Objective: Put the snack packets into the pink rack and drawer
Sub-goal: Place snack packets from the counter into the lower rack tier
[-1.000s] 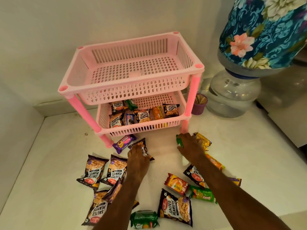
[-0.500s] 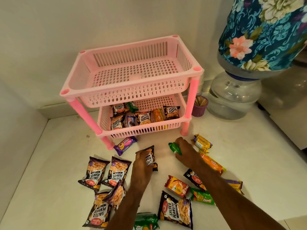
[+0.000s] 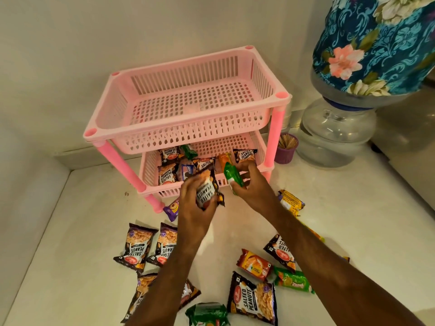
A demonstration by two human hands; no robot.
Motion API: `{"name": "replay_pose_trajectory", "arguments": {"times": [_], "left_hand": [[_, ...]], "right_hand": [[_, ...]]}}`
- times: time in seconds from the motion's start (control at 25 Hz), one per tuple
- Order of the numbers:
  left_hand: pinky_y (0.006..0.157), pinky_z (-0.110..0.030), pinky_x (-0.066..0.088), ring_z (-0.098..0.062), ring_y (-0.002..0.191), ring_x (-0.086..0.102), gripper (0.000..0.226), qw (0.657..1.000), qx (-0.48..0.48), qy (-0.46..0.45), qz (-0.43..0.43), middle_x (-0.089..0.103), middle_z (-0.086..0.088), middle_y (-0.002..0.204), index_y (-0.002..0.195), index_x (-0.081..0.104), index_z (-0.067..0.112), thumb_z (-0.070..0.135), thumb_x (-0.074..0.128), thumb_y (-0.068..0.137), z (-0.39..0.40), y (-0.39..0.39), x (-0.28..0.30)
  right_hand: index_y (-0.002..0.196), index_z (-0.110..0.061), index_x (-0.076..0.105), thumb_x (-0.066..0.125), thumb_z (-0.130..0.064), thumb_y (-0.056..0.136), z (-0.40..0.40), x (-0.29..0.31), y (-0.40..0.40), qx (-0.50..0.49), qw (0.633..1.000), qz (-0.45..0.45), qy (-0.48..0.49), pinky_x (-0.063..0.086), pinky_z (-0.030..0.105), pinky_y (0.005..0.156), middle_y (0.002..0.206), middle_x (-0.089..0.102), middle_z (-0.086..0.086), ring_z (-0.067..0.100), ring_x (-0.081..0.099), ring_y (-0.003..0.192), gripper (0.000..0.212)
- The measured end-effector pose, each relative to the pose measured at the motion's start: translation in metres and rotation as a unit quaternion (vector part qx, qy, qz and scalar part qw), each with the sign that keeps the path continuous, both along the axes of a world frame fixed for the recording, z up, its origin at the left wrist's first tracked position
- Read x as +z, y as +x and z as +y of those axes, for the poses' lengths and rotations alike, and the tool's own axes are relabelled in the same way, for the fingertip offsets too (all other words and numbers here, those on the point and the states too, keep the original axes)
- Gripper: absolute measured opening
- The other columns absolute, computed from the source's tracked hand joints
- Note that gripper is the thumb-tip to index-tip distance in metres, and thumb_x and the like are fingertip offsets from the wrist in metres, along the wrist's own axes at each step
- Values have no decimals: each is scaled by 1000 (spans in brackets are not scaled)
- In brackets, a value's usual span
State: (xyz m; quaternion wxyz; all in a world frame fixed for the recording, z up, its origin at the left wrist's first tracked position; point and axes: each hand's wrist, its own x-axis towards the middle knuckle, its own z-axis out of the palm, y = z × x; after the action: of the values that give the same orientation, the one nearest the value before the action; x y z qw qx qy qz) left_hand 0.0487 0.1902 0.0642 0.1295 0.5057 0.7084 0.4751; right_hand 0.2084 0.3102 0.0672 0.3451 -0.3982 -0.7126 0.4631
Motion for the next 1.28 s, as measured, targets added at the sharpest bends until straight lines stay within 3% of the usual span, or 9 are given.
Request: {"name": "replay_pose_trajectory", "arguments": {"times": [0.2, 0.4, 0.56, 0.64, 0.72, 0.88, 1.0, 1.16, 1.28], "left_hand": [[115, -30, 39, -6, 136, 42, 55, 999, -14, 5, 52, 42, 7, 147, 142, 52, 22, 22, 72, 91, 76, -32, 25], [110, -29, 28, -23, 143, 37, 61, 995, -10, -93, 33, 39, -2, 155, 148, 40, 28, 25, 67, 94, 148, -49, 20], [115, -35, 37, -28, 138, 44, 58, 988, 26, -149, 27, 47, -9, 149, 148, 42, 20, 22, 65, 95, 195, -56, 9], [107, -40, 48, -28, 131, 53, 47, 984, 29, -172, -33, 54, -10, 141, 141, 48, 16, 18, 62, 97, 211, -56, 2], [101, -40, 53, -28, 125, 58, 41, 982, 15, -188, -21, 58, -10, 135, 137, 50, 16, 17, 62, 98, 218, -57, -6], [108, -47, 46, -36, 132, 49, 58, 952, -14, -259, 160, 51, -15, 143, 143, 46, 14, 12, 68, 90, 213, -62, -16], [112, -47, 43, -37, 137, 46, 55, 947, -71, -277, 146, 48, -17, 148, 148, 42, 14, 5, 56, 95, 213, -65, -15], [109, -43, 43, -36, 140, 43, 51, 958, -65, -244, 134, 43, -13, 155, 151, 38, 22, 11, 44, 101, 193, -68, -4], [120, -46, 29, -30, 148, 35, 50, 969, -61, -197, 133, 38, -6, 161, 155, 36, 28, 27, 45, 105, 147, -60, 0]], "right_hand": [[124, -22, 49, 73, -21, 91, 10, 5, -3, -44, 998, 25, -34, 56, 13, 70, 122, 61, -3, 6, 63, 106, 41], [119, -30, 49, 72, -22, 93, -6, 1, 14, -41, 996, 29, -72, 54, 10, 65, 121, 62, -7, -6, 63, 101, 36], [122, -32, 47, 70, -25, 94, -17, -9, 31, -36, 995, -8, -88, 51, 6, 65, 118, 60, -10, -11, 59, 100, 37], [124, -34, 45, 69, -28, 95, -19, -13, 39, -36, 994, -34, -101, 49, 4, 64, 121, 57, -10, -6, 59, 98, 38], [123, -37, 44, 69, -29, 94, -18, -16, 45, -39, 991, -54, -114, 47, 2, 62, 121, 56, -12, -5, 59, 96, 39], [127, -38, 44, 69, -33, 94, -13, -12, 47, -41, 990, -71, -111, 50, 5, 62, 124, 57, -13, -3, 60, 98, 42], [122, -38, 45, 69, -32, 94, -6, -2, 37, -29, 995, -41, -92, 52, 6, 67, 121, 59, -13, -4, 60, 102, 37], [118, -29, 47, 68, -25, 96, 14, 14, 10, -15, 999, -2, -45, 55, 12, 74, 118, 60, -9, -3, 62, 104, 31], [112, -21, 49, 62, -19, 99, 40, 22, -15, -7, 1000, -18, -3, 59, 30, 85, 116, 60, 0, 13, 63, 106, 19]]}}
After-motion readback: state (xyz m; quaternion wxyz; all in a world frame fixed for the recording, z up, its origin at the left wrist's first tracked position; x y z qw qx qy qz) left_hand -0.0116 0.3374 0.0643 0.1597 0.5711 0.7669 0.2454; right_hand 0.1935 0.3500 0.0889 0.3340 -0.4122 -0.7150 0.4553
